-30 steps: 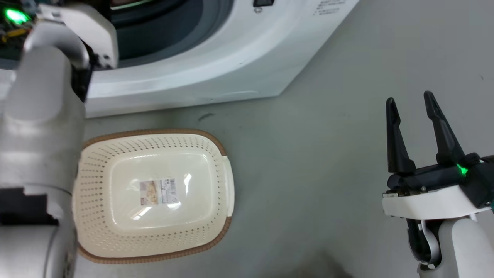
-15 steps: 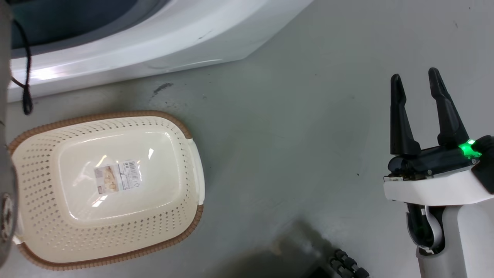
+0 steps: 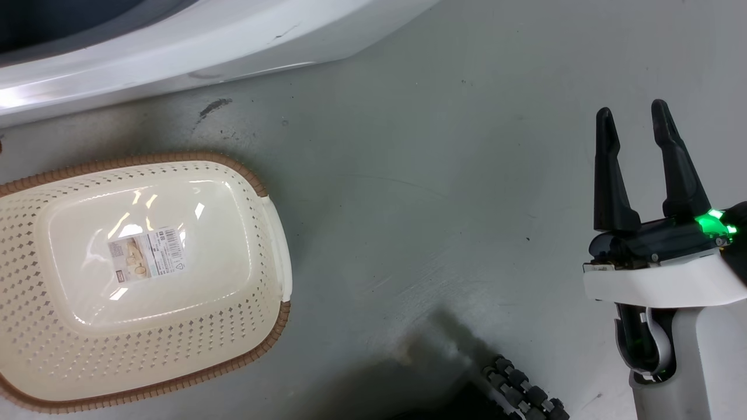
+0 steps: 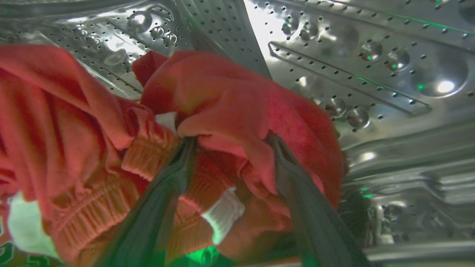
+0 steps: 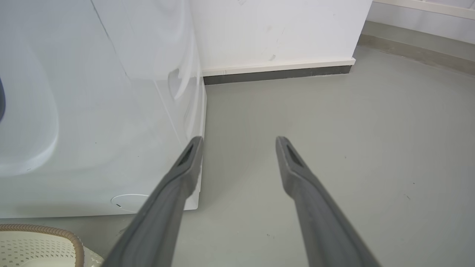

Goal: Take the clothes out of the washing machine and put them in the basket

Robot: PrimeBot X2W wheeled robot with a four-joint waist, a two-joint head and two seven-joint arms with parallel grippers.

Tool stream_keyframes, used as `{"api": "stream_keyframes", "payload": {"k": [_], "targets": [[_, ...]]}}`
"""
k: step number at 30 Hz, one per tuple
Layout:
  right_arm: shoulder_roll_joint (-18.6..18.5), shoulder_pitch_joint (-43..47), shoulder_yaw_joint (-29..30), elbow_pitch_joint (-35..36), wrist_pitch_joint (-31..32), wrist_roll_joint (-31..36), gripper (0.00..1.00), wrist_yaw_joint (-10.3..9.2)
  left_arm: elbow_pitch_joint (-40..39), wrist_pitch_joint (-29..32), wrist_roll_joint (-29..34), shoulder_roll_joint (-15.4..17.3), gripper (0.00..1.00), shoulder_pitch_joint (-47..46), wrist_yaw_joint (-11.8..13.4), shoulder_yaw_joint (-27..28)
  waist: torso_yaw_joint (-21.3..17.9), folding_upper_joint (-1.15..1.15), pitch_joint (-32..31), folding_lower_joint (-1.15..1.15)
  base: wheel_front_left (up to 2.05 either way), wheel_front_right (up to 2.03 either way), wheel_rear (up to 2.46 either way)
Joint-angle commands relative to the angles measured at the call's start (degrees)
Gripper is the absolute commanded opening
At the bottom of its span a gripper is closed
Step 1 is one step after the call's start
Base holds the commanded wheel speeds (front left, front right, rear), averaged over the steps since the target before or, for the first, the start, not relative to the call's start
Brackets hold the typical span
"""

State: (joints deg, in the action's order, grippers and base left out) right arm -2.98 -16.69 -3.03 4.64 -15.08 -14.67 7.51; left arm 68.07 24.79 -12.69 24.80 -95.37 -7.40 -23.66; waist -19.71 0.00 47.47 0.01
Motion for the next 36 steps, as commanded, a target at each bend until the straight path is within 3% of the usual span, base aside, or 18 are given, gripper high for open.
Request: {"api": "stream_keyframes", "payload": {"k": [1, 8, 9, 10, 20, 36], "targets": [[0.20, -1.20, -0.10, 0.09, -0.14, -0.20, 1.00, -0.04, -0.16, -0.01, -0.15, 0.23, 1.00, 0.08, 0.03, -0.22, 0.06, 0.00, 0.07, -0.01, 0.00, 0.00, 0.00], [0.19, -1.59, -0.29, -0.07, -0.14, -0.47, 1.00, -0.04, -0.13, 1.76, -2.03, 0.02, 1.00, 1.20, 0.01, -3.48, 0.24, 0.00, 0.28, -0.01, 0.00, 0.00, 0.00], [0.20, -1.62, -0.34, -0.07, -0.14, -0.55, 1.00, -0.04, -0.26, 1.96, -2.27, 0.20, 0.36, 1.21, 0.00, -3.96, 0.19, 0.00, 0.29, -0.01, 0.00, 0.00, 0.00], [0.19, -1.59, -0.39, -0.08, -0.14, -0.66, 1.00, -0.04, -0.42, 1.99, -2.54, 0.43, 0.00, 1.37, 0.00, -4.52, 0.10, 0.00, 0.23, -0.01, 0.00, 0.00, 0.00], [0.19, -0.64, 0.09, -0.64, -0.14, -0.02, 1.00, -0.04, -2.75, -6.32, -6.35, 1.59, 0.00, 3.34, 0.02, -4.88, 0.74, 0.00, -2.86, -0.01, 0.00, 0.00, 0.00], [0.15, 2.29, 2.80, -1.98, -0.14, 5.81, 1.00, -0.04, -3.45, -30.80, -11.17, -5.23, 0.00, 20.11, 0.05, -4.25, 9.22, 0.00, -14.02, -0.01, 0.00, 0.00, 0.00]]}}
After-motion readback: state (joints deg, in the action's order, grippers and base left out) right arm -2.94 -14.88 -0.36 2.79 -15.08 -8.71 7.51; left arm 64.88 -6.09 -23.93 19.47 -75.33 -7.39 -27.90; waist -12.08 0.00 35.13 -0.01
